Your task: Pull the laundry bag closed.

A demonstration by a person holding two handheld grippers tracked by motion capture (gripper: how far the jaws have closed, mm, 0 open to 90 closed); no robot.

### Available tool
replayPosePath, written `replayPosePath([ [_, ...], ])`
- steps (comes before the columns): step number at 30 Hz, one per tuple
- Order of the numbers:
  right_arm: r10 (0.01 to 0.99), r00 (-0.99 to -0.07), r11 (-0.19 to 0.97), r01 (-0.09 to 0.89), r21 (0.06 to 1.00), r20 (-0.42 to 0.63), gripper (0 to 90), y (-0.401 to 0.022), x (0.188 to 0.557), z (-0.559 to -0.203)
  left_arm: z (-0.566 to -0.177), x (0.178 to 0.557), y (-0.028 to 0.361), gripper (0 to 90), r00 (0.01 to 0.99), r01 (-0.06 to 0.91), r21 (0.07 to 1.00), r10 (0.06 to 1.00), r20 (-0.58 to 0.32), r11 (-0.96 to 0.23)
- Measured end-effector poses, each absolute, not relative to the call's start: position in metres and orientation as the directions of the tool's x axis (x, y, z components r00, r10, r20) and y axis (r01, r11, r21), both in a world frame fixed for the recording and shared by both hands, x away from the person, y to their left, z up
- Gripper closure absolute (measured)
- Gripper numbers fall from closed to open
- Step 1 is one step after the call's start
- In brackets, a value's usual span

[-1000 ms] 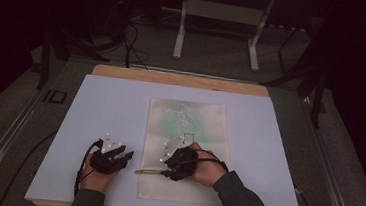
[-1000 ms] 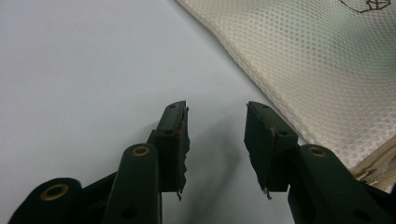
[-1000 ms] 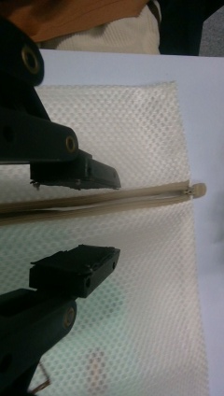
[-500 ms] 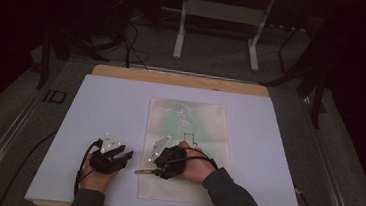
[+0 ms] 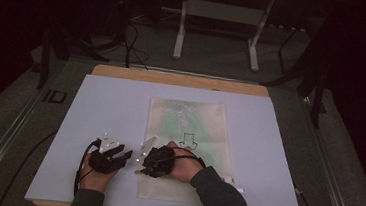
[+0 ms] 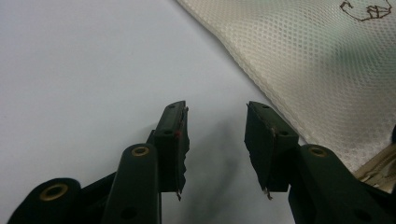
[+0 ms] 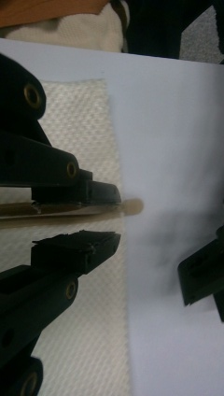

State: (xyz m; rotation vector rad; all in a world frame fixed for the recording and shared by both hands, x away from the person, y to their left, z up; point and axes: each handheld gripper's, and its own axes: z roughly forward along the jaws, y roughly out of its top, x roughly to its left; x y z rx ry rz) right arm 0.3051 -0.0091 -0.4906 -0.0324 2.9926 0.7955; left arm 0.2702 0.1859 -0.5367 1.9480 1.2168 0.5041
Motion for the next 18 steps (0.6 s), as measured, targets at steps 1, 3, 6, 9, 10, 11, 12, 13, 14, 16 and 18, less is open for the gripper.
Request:
replayPosePath([
  [1,-0.009,-0.999,0.868,-0.032,0.496,-0.049,75.4,-0.009,0.305,-0.491,-0.537,0.270,0.186,58.1,0.464,0.578,0.778,0.883,-0.066,-0.245],
  [3,-0.010,-0.999,0.867,-0.030,0.497,-0.044,75.7,-0.004,0.305,-0.493,-0.536,0.270,0.187,58.1,0.463,0.578,0.778,0.884,-0.066,-0.245],
  [6,-0.018,-0.999,0.870,-0.036,0.491,-0.041,75.7,0.003,0.304,-0.496,-0.535,0.270,0.188,58.1,0.458,0.577,0.781,0.887,-0.068,-0.239],
  [9,-0.019,-0.999,0.867,-0.034,0.497,-0.035,75.7,0.008,0.304,-0.497,-0.535,0.270,0.190,58.0,0.453,0.575,0.785,0.889,-0.071,-0.230],
  [10,-0.018,-0.999,0.868,-0.032,0.495,-0.032,75.7,0.010,0.303,-0.498,-0.535,0.270,0.191,58.0,0.450,0.574,0.787,0.890,-0.073,-0.226],
  [11,-0.020,-0.999,0.869,-0.033,0.494,-0.033,76.0,0.012,0.303,-0.499,-0.534,0.270,0.192,58.0,0.446,0.575,0.788,0.892,-0.075,-0.221],
  [12,-0.023,-0.999,0.874,-0.038,0.485,-0.037,76.4,0.014,0.303,-0.501,-0.534,0.269,0.192,58.0,0.444,0.576,0.788,0.893,-0.078,-0.217],
  [13,-0.019,-0.999,0.876,-0.035,0.481,-0.037,76.8,0.015,0.303,-0.502,-0.534,0.269,0.193,58.0,0.443,0.576,0.788,0.893,-0.079,-0.216],
  [14,-0.023,-0.999,0.876,-0.037,0.481,-0.034,76.8,0.017,0.303,-0.504,-0.534,0.269,0.193,58.0,0.443,0.576,0.788,0.893,-0.078,-0.216],
  [16,-0.019,-0.999,0.877,-0.030,0.480,-0.027,76.8,0.019,0.304,-0.506,-0.534,0.270,0.192,58.0,0.445,0.575,0.788,0.892,-0.077,-0.219],
  [18,-0.014,-1.000,0.879,-0.023,0.476,-0.022,77.3,0.021,0.305,-0.509,-0.534,0.270,0.192,58.0,0.447,0.574,0.789,0.891,-0.076,-0.220],
])
